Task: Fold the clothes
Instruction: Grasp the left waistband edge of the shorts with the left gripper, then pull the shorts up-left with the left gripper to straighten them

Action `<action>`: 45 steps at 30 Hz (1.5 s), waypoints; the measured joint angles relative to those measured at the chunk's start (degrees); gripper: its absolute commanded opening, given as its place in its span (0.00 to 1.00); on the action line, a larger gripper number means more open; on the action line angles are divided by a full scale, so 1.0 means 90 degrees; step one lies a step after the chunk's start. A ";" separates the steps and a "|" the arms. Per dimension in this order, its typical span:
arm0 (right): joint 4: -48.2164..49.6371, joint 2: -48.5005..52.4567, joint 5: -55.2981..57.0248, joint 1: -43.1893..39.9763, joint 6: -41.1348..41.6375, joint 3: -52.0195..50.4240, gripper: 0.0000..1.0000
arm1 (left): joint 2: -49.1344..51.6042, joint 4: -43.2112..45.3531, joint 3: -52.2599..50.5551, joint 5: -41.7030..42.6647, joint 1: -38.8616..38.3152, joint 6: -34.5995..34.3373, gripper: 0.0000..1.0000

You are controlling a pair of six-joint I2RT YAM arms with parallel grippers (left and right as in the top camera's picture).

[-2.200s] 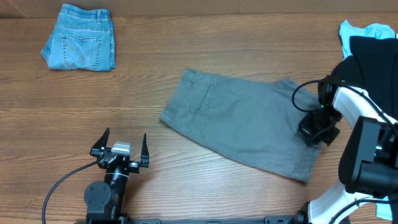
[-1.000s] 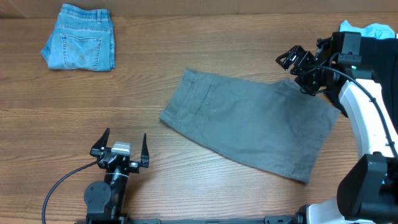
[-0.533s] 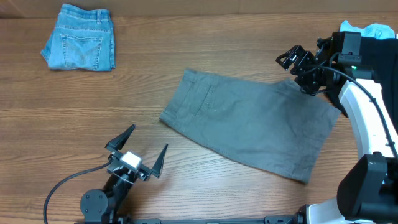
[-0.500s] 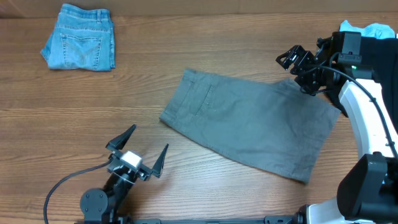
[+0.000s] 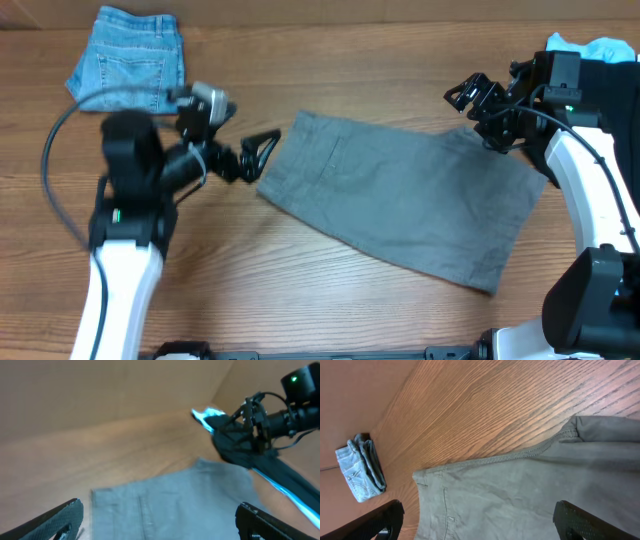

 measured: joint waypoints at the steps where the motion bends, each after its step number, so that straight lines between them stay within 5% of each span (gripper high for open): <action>1: -0.0017 0.0000 -0.0005 0.0000 -0.0002 0.0000 1.00 | 0.0355 -0.0238 0.0248 0.0073 -0.0017 -0.0036 1.00; 9: -0.0005 0.0000 -0.0002 0.0000 -0.0002 0.0000 1.00 | 0.2504 -0.2781 0.2239 -0.2067 -0.0780 -0.0136 1.00; 16: -0.0002 0.0000 -0.0002 0.0000 -0.0002 0.0000 1.00 | 0.3631 -0.2654 0.2659 -0.2941 -0.1044 -0.0182 1.00; 32: 0.0000 0.0000 -0.0002 0.0000 -0.0005 0.0000 1.00 | 0.5503 -0.2567 0.2727 -0.2596 -0.1377 -0.0168 1.00; 36: -0.0002 0.0000 -0.0002 0.0000 -0.0005 0.0000 1.00 | 0.5544 -0.2623 0.2786 -0.2569 -0.1375 -0.0148 0.83; 38: 0.0000 0.0000 -0.0002 0.0000 -0.0002 0.0000 1.00 | 0.5574 -0.2681 0.2798 -0.2569 -0.1375 -0.0107 0.65; 40: 0.0000 0.0000 -0.0005 0.0000 -0.0002 0.0000 1.00 | 0.5598 -0.2761 0.2807 -0.2569 -0.1375 -0.0063 0.35; 43: -0.0005 0.0000 -0.0005 0.0000 0.0000 0.0000 1.00 | 0.5659 -0.2822 0.2810 -0.2594 -0.1370 -0.0019 0.10; 45: -0.0002 0.0000 -0.0002 0.0000 -0.0002 0.0000 1.00 | 0.5729 -0.2822 0.2810 -0.2545 -0.1372 -0.0027 0.04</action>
